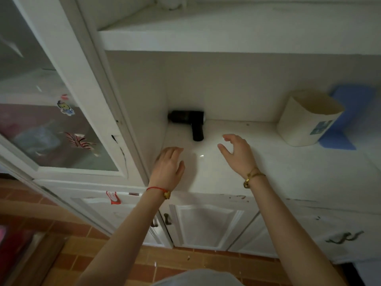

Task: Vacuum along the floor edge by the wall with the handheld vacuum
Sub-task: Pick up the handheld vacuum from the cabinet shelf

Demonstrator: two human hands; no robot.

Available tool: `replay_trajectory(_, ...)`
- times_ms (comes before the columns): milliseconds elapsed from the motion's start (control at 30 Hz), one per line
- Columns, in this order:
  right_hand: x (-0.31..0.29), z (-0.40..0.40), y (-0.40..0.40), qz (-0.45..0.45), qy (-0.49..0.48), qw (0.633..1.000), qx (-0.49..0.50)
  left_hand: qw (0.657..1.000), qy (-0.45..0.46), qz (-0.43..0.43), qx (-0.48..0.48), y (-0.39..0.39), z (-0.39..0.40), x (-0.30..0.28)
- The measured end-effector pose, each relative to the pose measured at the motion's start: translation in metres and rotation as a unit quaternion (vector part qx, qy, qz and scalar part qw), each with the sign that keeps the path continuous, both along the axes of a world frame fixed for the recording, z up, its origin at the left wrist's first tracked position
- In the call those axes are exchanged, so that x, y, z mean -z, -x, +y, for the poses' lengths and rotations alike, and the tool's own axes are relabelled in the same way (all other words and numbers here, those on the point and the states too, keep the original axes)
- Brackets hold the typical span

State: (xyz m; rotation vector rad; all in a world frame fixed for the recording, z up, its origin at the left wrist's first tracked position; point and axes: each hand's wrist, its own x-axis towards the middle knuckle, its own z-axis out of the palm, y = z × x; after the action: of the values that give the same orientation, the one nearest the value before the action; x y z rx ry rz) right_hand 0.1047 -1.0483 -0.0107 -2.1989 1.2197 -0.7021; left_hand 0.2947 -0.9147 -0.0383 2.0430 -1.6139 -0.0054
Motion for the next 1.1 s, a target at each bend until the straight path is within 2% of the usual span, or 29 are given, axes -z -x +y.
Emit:
replay_trajectory(133, 0.002, -0.037, -0.047, 0.008, -0.019, 1.0, -0.007, 0.999, -0.041, 0.009, 0.007, -0.013, -0.019, 0.023)
replay_trajectory(433, 0.019, -0.088, -0.13, 0.074, -0.092, 0.992, 0.044, 0.998, 0.041, 0.032, -0.024, -0.021, -0.03, 0.055)
replay_trajectory(767, 0.035, -0.105, -0.169, 0.038, -0.175, 0.97, 0.161, 0.997, 0.061, 0.046, -0.009, -0.025, -0.032, 0.056)
replay_trajectory(1033, 0.025, -0.104, -0.16, -0.046, -0.206, 0.961, 0.18, 0.998, 0.053, 0.041, -0.007, -0.026, -0.03, 0.054)
replay_trajectory(1100, 0.025, -0.1, -0.15, -0.094, -0.234, 0.953, 0.17, 0.998, 0.055, 0.041, -0.007, -0.026, -0.03, 0.055)
